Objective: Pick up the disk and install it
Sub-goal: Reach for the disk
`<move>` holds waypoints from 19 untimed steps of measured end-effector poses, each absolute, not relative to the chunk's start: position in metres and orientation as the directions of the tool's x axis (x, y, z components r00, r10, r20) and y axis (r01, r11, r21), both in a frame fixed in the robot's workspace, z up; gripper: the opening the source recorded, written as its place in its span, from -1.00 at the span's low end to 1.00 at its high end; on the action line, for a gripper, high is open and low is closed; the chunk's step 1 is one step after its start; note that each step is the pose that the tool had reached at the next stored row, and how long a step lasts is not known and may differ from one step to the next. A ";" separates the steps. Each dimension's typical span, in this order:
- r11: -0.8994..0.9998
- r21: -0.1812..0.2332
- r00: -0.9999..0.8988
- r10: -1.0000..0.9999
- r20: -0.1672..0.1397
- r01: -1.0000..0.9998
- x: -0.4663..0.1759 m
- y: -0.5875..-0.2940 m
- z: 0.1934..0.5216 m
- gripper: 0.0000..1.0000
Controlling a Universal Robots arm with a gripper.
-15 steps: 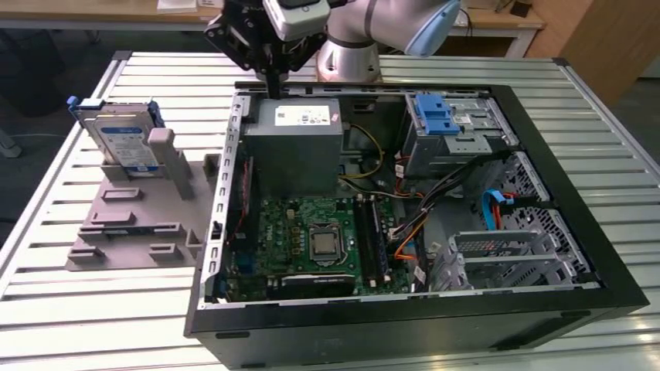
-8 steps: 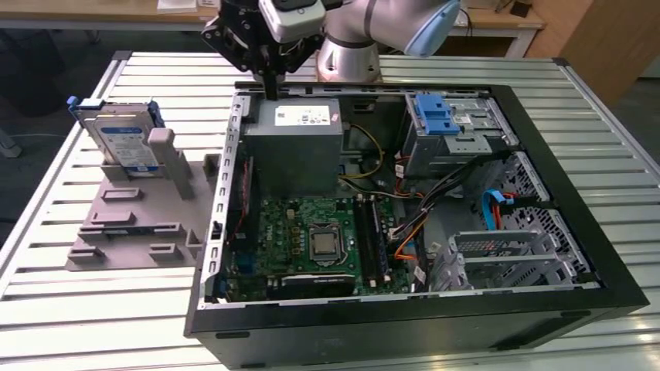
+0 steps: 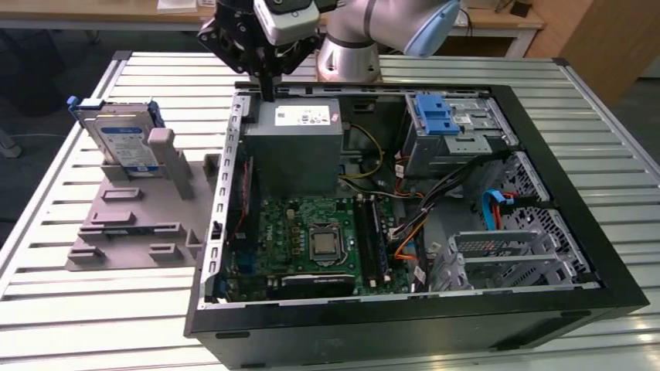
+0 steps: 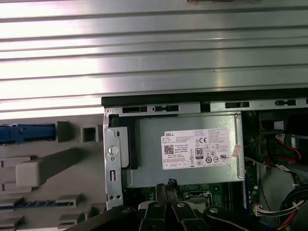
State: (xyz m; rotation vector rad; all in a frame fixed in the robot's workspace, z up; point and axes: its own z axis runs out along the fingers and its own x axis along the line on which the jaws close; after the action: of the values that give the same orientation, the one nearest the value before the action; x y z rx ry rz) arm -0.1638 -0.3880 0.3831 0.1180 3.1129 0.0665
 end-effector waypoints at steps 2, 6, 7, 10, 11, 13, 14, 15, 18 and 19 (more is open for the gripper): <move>0.996 0.044 -0.997 0.076 -0.024 0.075 -0.165 -0.388 0.382 -0.79; 0.996 0.043 -0.997 0.076 -0.024 0.075 -0.168 -0.387 0.381 -0.79; 0.996 0.043 -0.997 0.076 -0.024 0.075 -0.168 -0.387 0.381 -0.79; 0.996 0.043 -0.997 0.076 -0.024 0.075 -0.171 -0.387 0.379 -0.79; 0.996 0.043 -0.997 0.076 -0.024 0.075 -0.171 -0.387 0.379 -0.79; 0.996 0.043 -0.997 0.076 -0.024 0.075 -0.173 -0.387 0.378 -0.79; 0.996 0.043 -0.997 0.076 -0.024 0.075 -0.173 -0.387 0.378 -0.79; 0.996 0.043 -0.997 0.076 -0.024 0.075 -0.174 -0.387 0.377 -0.79; 0.996 0.043 -0.997 0.076 -0.024 0.075 -0.176 -0.386 0.376 -0.79; 0.996 0.043 -0.997 0.076 -0.024 0.075 -0.177 -0.386 0.376 -0.79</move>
State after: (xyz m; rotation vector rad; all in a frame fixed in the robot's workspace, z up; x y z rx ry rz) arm -0.1770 -0.3863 0.3759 0.1180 3.1129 0.0650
